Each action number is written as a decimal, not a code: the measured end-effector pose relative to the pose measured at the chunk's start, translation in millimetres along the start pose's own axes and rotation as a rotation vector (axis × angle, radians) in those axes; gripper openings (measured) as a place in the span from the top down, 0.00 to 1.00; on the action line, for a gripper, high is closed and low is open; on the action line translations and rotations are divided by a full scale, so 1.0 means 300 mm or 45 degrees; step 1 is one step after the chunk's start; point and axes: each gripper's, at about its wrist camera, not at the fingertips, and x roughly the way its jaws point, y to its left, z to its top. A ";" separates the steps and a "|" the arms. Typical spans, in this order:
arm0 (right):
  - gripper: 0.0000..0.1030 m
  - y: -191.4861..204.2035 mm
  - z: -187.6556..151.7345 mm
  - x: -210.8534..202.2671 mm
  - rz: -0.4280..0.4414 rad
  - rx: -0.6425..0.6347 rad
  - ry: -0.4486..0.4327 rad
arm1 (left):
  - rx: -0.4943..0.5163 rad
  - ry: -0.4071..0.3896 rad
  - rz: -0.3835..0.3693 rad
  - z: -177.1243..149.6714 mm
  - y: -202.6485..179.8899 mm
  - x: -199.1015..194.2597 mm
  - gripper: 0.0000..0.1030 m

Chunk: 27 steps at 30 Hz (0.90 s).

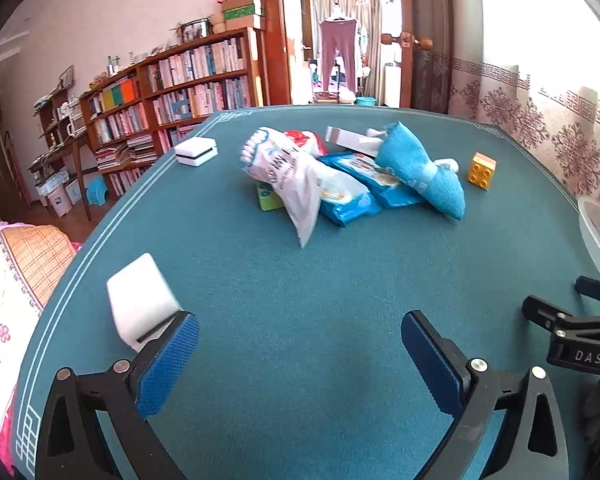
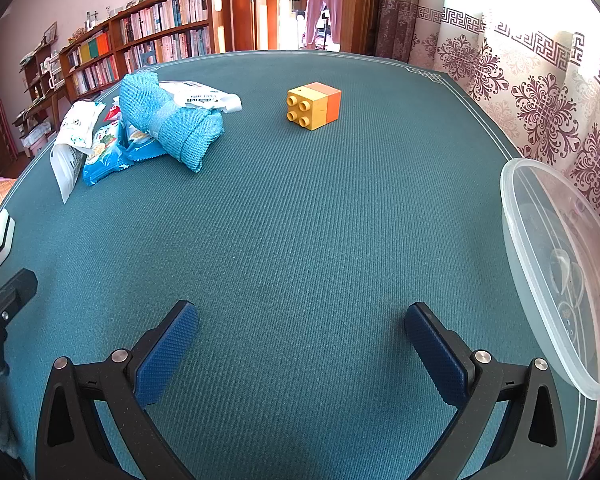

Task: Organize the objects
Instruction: 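Grasp the white eraser block with the left gripper and lift it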

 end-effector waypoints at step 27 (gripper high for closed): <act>0.00 -0.011 -0.002 -0.012 0.041 0.024 -0.022 | -0.324 0.197 0.126 0.020 0.341 0.132 0.44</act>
